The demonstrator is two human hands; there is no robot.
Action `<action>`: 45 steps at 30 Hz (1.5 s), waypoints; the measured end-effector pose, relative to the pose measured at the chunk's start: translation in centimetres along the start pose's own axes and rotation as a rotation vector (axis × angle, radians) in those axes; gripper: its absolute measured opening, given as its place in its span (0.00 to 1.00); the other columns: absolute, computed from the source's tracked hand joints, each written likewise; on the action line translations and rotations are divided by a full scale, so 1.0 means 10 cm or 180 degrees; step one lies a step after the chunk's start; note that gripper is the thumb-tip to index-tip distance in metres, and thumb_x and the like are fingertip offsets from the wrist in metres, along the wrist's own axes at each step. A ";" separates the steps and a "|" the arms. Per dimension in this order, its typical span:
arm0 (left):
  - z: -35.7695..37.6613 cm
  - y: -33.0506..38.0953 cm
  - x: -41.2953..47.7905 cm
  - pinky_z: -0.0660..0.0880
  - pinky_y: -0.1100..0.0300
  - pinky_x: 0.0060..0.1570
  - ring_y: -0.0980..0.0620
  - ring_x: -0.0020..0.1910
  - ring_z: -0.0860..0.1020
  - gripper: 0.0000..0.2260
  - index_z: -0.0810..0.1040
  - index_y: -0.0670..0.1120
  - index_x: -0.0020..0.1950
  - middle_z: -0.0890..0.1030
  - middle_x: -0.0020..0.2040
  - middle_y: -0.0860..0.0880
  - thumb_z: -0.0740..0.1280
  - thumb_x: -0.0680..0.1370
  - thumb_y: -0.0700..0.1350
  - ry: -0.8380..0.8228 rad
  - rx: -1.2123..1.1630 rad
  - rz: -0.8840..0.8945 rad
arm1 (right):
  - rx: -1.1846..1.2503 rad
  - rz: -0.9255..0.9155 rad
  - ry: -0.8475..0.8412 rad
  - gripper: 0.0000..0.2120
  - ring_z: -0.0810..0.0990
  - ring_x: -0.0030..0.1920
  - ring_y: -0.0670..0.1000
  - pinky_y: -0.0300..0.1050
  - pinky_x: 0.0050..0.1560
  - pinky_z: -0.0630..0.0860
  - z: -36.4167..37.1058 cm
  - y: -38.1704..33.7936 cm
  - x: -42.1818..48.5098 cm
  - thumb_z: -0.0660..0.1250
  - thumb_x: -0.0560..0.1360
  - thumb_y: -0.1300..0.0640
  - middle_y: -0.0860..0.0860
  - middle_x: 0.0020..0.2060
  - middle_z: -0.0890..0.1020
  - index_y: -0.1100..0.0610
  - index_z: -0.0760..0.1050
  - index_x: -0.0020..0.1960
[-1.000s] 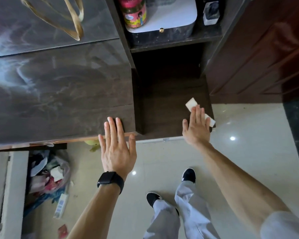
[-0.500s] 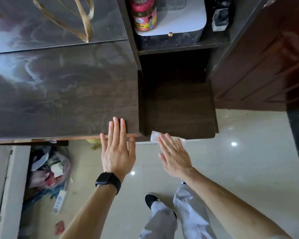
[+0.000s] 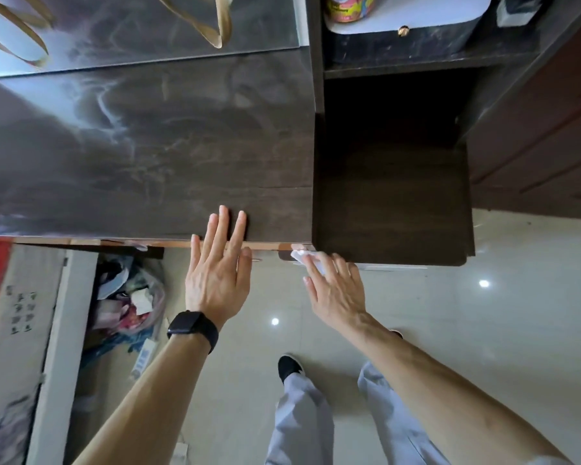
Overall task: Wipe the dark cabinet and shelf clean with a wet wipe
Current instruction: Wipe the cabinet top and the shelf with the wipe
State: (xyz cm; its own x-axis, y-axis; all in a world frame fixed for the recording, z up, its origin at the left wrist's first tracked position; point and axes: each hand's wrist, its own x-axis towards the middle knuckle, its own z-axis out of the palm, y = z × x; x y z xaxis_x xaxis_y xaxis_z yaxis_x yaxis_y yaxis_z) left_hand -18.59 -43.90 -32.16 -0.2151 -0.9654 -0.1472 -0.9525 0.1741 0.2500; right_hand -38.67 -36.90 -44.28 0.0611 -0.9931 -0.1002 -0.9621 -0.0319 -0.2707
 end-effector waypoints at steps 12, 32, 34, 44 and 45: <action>0.12 -0.11 0.02 0.37 0.48 0.76 0.54 0.79 0.38 0.25 0.46 0.54 0.82 0.42 0.81 0.51 0.45 0.84 0.54 0.0081 -0.0147 0.0242 | -0.0121 0.0238 0.0311 0.31 0.75 0.46 0.56 0.50 0.43 0.75 0.06 -0.44 0.09 0.67 0.72 0.64 0.50 0.60 0.77 0.48 0.69 0.73; 0.26 0.55 0.21 0.46 0.44 0.77 0.53 0.80 0.46 0.28 0.53 0.47 0.81 0.51 0.81 0.51 0.51 0.82 0.55 0.0044 0.0212 0.1159 | 0.0285 0.1492 -0.0040 0.37 0.74 0.56 0.60 0.53 0.54 0.74 -0.21 0.38 -0.15 0.65 0.73 0.66 0.57 0.60 0.75 0.56 0.57 0.79; 0.30 0.61 0.22 0.43 0.45 0.77 0.54 0.80 0.44 0.29 0.51 0.48 0.81 0.49 0.81 0.51 0.50 0.82 0.56 0.0087 0.0277 0.0976 | 0.0148 0.0948 -0.0081 0.39 0.76 0.52 0.57 0.50 0.49 0.76 -0.16 0.17 -0.12 0.69 0.70 0.65 0.54 0.55 0.77 0.56 0.61 0.78; 0.25 0.75 0.15 0.40 0.48 0.77 0.54 0.80 0.43 0.30 0.48 0.49 0.81 0.46 0.81 0.52 0.47 0.82 0.60 -0.0012 0.0308 0.0657 | -0.0145 0.2263 -0.0171 0.33 0.73 0.59 0.61 0.51 0.58 0.73 -0.50 1.33 -0.55 0.59 0.78 0.68 0.62 0.66 0.70 0.66 0.49 0.79; 0.23 0.77 0.14 0.42 0.48 0.77 0.54 0.80 0.43 0.30 0.48 0.48 0.81 0.47 0.81 0.52 0.47 0.82 0.60 -0.0009 0.0265 0.0620 | -0.0199 0.2348 -0.0215 0.33 0.71 0.61 0.60 0.50 0.61 0.72 -0.53 1.44 -0.59 0.58 0.79 0.67 0.61 0.67 0.68 0.66 0.47 0.79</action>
State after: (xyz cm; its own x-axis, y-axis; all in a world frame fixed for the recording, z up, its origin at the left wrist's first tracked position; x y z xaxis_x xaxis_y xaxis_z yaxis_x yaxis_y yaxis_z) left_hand -26.76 -43.46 -32.66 -0.3973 -0.9115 -0.1067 -0.9074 0.3728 0.1941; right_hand -54.31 -32.08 -42.48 -0.5926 -0.7499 -0.2941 -0.7727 0.6324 -0.0554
